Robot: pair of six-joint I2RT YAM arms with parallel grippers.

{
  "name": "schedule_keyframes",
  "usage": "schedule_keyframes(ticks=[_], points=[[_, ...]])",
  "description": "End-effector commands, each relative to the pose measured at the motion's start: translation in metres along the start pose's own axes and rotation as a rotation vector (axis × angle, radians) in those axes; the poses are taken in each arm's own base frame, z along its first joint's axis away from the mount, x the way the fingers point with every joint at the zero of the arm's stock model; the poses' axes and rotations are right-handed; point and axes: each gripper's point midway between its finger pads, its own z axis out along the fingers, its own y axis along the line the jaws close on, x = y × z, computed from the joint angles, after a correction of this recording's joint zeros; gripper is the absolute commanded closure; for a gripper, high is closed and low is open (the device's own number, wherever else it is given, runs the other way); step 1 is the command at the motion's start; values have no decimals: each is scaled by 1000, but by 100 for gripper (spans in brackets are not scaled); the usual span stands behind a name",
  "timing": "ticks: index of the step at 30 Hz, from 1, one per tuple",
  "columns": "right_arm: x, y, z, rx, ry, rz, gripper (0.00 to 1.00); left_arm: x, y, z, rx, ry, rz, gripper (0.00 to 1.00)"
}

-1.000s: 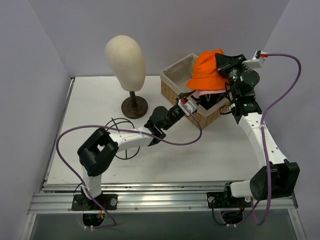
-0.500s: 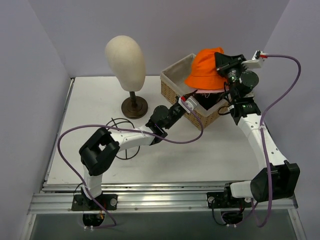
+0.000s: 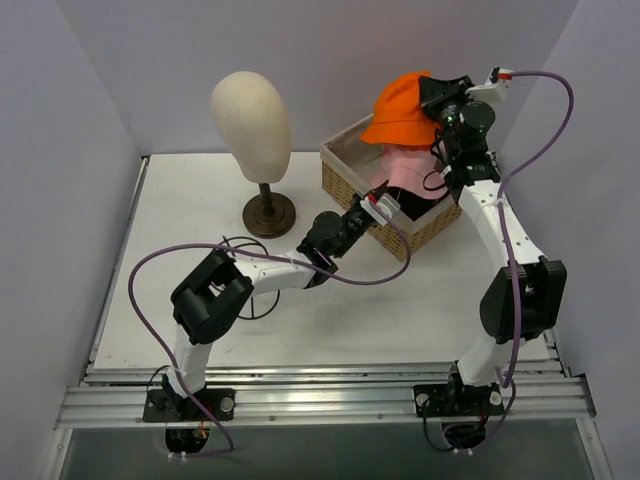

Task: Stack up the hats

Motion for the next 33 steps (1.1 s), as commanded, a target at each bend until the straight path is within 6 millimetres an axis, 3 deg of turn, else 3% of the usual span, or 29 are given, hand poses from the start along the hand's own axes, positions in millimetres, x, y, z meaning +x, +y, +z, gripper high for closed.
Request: schedule_keyframes(ticks=[1,4,9,11,12,15,20,24,26,30,33], points=[[-32,31,8,-91,-80,-35,100,-36,26,3,-75,-107,4,98],[-14,10,16,-56,-43,-62,100,-44,31,-2,-86,-121,10,98],[24,-49,30,59,23,-92,100,-56,35,-19,-76,-134,-8,98],[27,-60,39,79,34,-96,100,-61,33,-25,-70,-142,-16,98],[40,-77,42,116,70,-97,100,-63,33,-30,-69,-142,-15,98],[58,-95,45,133,119,-94,100,-74,32,-40,-78,-157,-5,98],[78,-101,41,106,189,-105,100,-99,30,-52,-71,-188,-7,97],[76,-93,30,77,203,-127,100,-126,30,-62,-64,-220,7,98],[74,-91,25,72,213,-155,97,-131,29,-68,-63,-220,18,98],[56,-72,13,51,257,-206,67,-154,35,-81,-76,-248,27,98],[38,-58,-1,14,295,-214,52,-168,39,-91,-75,-261,22,98]])
